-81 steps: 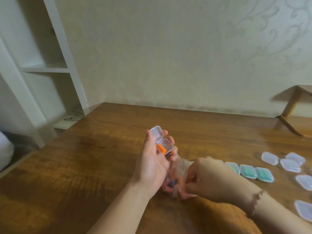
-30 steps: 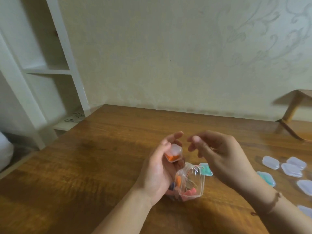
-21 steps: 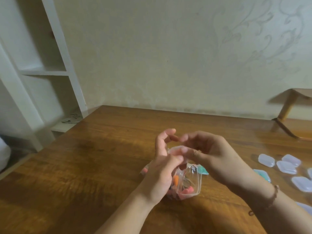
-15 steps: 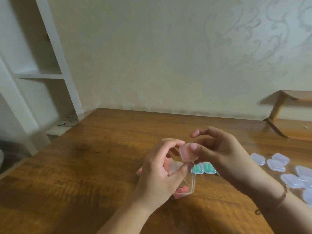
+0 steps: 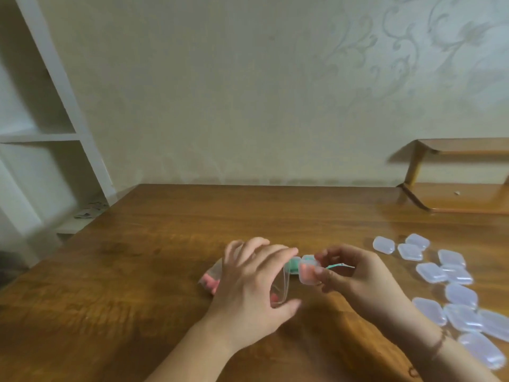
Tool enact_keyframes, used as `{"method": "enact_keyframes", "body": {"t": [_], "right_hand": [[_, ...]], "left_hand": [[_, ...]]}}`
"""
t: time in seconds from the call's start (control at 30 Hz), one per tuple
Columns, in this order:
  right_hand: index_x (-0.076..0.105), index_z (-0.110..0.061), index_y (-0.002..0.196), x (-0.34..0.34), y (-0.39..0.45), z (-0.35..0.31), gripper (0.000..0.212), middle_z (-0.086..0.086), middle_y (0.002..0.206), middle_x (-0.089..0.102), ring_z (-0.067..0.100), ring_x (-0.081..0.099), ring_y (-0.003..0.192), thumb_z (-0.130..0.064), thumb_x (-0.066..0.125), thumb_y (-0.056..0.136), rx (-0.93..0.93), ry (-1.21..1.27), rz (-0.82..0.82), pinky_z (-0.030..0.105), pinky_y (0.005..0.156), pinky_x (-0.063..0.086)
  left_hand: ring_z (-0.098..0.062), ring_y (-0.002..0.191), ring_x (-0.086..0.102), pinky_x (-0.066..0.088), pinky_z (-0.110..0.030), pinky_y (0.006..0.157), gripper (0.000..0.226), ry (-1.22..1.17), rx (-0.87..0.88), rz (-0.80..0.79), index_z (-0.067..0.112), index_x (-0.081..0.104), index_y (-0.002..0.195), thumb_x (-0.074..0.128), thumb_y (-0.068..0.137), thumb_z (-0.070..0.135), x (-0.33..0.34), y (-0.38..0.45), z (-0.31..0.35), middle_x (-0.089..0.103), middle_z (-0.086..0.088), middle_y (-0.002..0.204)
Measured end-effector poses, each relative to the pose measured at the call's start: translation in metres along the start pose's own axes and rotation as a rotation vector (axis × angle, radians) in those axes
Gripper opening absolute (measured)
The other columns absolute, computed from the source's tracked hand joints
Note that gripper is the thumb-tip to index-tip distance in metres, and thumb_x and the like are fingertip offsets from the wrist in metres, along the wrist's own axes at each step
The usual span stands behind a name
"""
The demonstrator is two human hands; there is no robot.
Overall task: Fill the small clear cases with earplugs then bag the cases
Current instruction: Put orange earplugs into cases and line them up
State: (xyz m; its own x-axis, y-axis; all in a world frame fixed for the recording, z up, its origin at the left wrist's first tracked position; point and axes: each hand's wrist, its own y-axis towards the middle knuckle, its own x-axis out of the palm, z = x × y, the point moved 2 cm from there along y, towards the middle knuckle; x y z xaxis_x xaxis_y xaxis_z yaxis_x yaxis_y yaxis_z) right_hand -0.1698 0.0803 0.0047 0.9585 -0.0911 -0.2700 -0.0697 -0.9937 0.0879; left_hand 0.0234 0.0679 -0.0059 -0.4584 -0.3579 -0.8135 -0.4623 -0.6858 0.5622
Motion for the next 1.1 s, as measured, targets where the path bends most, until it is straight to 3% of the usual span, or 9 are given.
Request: {"method": "enact_keyframes", "body": {"t": [0.07, 0.13, 0.2, 0.3, 0.47, 0.7, 0.8, 0.93, 1.1], "right_hand": [[0.070, -0.020, 0.088, 0.003, 0.003, 0.006, 0.016, 0.001, 0.083, 0.071, 0.009, 0.068, 0.062, -0.017, 0.081, 0.076, 0.019, -0.122, 0.065, 0.021, 0.053, 0.053], [0.068, -0.027, 0.087, 0.008, 0.005, 0.011, 0.022, -0.006, 0.082, 0.069, 0.006, 0.066, 0.065, -0.026, 0.084, 0.073, 0.021, -0.238, 0.069, 0.014, 0.050, 0.048], [0.066, -0.029, 0.086, 0.014, 0.004, 0.014, 0.025, -0.009, 0.080, 0.068, 0.003, 0.063, 0.070, -0.029, 0.085, 0.069, -0.014, -0.329, 0.073, 0.011, 0.056, 0.046], [0.065, -0.027, 0.087, 0.024, 0.002, 0.014, 0.020, -0.010, 0.078, 0.066, 0.002, 0.061, 0.073, -0.027, 0.080, 0.074, -0.083, -0.409, 0.085, 0.013, 0.067, 0.049], [0.059, -0.026, 0.086, 0.034, 0.004, 0.019, 0.008, -0.010, 0.079, 0.061, 0.007, 0.057, 0.073, -0.030, 0.066, 0.084, -0.163, -0.616, 0.093, 0.024, 0.066, 0.052], [0.058, -0.026, 0.078, 0.035, 0.008, 0.023, 0.012, -0.010, 0.074, 0.061, 0.006, 0.058, 0.068, -0.034, 0.062, 0.086, -0.160, -0.666, 0.059, 0.026, 0.064, 0.054], [0.059, -0.028, 0.080, 0.036, 0.008, 0.024, 0.010, -0.009, 0.072, 0.063, 0.007, 0.061, 0.066, -0.035, 0.060, 0.087, -0.156, -0.689, 0.048, 0.028, 0.063, 0.057], [0.061, -0.027, 0.084, 0.033, 0.007, 0.024, 0.009, -0.008, 0.074, 0.064, 0.008, 0.061, 0.067, -0.033, 0.058, 0.089, -0.180, -0.673, 0.038, 0.029, 0.064, 0.058], [0.064, -0.027, 0.094, 0.020, 0.001, 0.014, 0.010, -0.011, 0.075, 0.065, 0.004, 0.061, 0.068, -0.035, 0.061, 0.089, -0.182, -0.601, 0.018, 0.023, 0.064, 0.055]], "left_hand": [[-0.006, 0.131, 0.034, 0.001, -0.038, 0.116, 0.065, 0.057, -0.013, -0.140, 0.038, 0.049, 0.134, 0.063, 0.076, 0.061, 0.005, -0.002, -0.003, 0.051, 0.022, 0.135], [0.000, 0.127, 0.032, 0.000, -0.040, 0.118, 0.055, 0.046, -0.022, -0.194, 0.041, 0.051, 0.131, 0.067, 0.079, 0.054, 0.007, -0.003, -0.006, 0.050, 0.025, 0.132], [0.003, 0.124, 0.034, -0.002, -0.037, 0.117, 0.046, 0.043, -0.032, -0.208, 0.042, 0.054, 0.127, 0.066, 0.083, 0.049, 0.006, -0.004, -0.008, 0.051, 0.027, 0.128], [0.006, 0.122, 0.037, 0.003, -0.037, 0.120, 0.038, 0.012, -0.008, -0.220, 0.042, 0.059, 0.122, 0.065, 0.085, 0.044, 0.005, -0.007, -0.015, 0.052, 0.028, 0.124], [0.007, 0.117, 0.041, 0.006, -0.036, 0.119, 0.035, -0.033, 0.033, -0.261, 0.040, 0.065, 0.114, 0.065, 0.082, 0.053, -0.001, -0.009, -0.022, 0.056, 0.028, 0.117], [-0.001, 0.118, 0.046, 0.008, -0.044, 0.120, 0.038, 0.044, 0.042, -0.239, 0.039, 0.067, 0.111, 0.052, 0.083, 0.060, -0.001, -0.006, -0.008, 0.059, 0.022, 0.119], [-0.011, 0.115, 0.051, 0.019, -0.053, 0.117, 0.031, 0.123, 0.086, -0.228, 0.036, 0.072, 0.100, 0.052, 0.082, 0.051, 0.004, -0.002, 0.001, 0.063, 0.015, 0.115], [-0.019, 0.110, 0.057, 0.020, -0.055, 0.112, 0.023, 0.223, 0.132, -0.145, 0.031, 0.075, 0.086, 0.053, 0.084, 0.035, 0.010, 0.004, 0.009, 0.068, 0.011, 0.106], [-0.019, 0.109, 0.058, 0.022, -0.054, 0.112, 0.021, 0.274, 0.122, -0.111, 0.030, 0.074, 0.089, 0.054, 0.087, 0.036, 0.013, 0.005, 0.010, 0.069, 0.010, 0.103]]}}
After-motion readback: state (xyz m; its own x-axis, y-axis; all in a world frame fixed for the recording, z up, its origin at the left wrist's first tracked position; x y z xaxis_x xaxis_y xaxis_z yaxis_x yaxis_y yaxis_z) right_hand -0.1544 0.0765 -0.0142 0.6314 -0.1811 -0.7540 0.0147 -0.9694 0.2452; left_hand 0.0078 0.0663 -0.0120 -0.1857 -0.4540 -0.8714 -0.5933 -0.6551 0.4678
